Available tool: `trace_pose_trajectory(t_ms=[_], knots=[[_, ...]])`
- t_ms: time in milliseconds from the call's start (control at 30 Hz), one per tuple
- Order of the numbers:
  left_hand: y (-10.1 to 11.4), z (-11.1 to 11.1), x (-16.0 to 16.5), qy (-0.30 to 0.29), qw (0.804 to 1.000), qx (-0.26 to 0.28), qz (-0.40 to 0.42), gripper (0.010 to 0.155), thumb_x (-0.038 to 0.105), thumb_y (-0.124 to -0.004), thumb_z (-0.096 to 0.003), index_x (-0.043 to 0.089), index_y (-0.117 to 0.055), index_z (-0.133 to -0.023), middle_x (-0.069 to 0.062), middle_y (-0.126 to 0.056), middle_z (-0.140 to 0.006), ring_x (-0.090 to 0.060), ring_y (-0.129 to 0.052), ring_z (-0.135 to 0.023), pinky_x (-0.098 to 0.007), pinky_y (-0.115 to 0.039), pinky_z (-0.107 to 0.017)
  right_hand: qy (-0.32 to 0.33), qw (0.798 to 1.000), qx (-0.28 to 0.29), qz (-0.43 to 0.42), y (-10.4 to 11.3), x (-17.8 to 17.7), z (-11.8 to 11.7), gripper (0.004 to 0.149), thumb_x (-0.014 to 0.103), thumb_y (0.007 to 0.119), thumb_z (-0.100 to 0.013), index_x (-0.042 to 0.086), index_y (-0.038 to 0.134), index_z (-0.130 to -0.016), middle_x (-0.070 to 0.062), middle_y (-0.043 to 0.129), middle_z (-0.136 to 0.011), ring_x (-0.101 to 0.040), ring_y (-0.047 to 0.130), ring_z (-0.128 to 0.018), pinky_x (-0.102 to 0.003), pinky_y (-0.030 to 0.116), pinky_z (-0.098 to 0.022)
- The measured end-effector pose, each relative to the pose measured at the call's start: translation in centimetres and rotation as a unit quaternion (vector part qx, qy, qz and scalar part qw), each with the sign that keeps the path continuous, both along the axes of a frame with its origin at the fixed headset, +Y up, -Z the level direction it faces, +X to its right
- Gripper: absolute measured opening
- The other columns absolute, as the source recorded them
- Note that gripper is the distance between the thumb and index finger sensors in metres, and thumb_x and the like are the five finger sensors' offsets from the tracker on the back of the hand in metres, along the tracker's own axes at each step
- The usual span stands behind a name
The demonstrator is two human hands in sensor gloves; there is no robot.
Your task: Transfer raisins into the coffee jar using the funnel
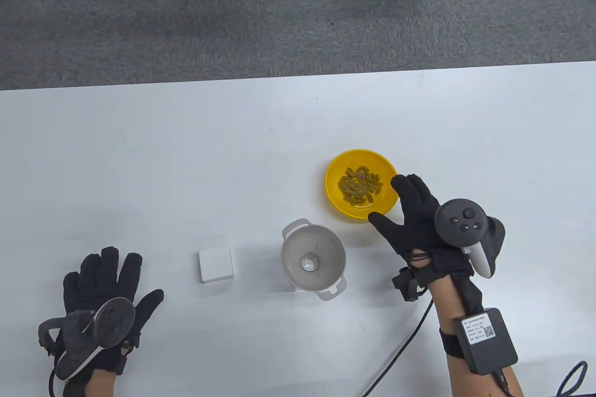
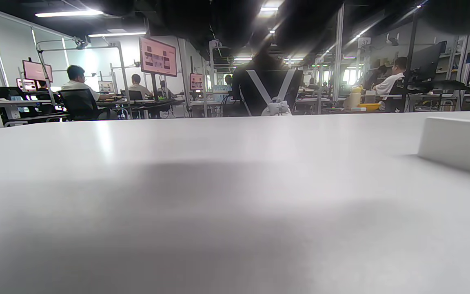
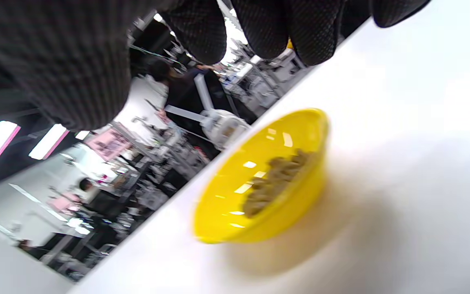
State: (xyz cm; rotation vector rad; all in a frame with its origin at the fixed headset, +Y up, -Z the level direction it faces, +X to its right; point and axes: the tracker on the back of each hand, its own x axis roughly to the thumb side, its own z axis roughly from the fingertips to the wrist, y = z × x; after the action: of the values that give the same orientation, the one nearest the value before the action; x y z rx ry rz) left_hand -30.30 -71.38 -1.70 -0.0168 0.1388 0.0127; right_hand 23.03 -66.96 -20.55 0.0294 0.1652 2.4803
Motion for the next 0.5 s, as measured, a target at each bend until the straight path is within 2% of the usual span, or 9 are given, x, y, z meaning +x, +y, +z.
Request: trace_pose_trajectory(t_ms=[200,500], knots=[[-0.2,0.0,-0.4,0.006,1.000,-0.007,0.003,0.084,0.079,-0.064,-0.0373,0.039,-0.052,-0.110,-0.004,-0.046,-0.124,-0.041,-0.045,-0.112,-0.069,-0.043,-0.079,-0.052,0.994,-0.055,0.077,-3.0,0.3,-3.2,0.089,0.063,0.090,-0.039,0.021,0.052,-0.108,-0.022,0.055,-0.114,-0.049,0.065,-0.101,-0.075,0.052,-0.069],[-0.1,-0.3,-0.3,0.005,1.000,-0.008,0.010,0.084,0.079,-0.064,-0.0373,0.039,-0.052,-0.110,-0.004,-0.046,-0.124,-0.041,-0.044,-0.112,-0.069,-0.042,-0.079,-0.084,0.987,-0.077,0.112,-4.3,-0.1,-4.9,0.090,0.063,0.090,-0.038,0.017,0.053,-0.107,-0.023,0.070,-0.107,-0.047,0.077,-0.093,-0.072,0.060,-0.067]])
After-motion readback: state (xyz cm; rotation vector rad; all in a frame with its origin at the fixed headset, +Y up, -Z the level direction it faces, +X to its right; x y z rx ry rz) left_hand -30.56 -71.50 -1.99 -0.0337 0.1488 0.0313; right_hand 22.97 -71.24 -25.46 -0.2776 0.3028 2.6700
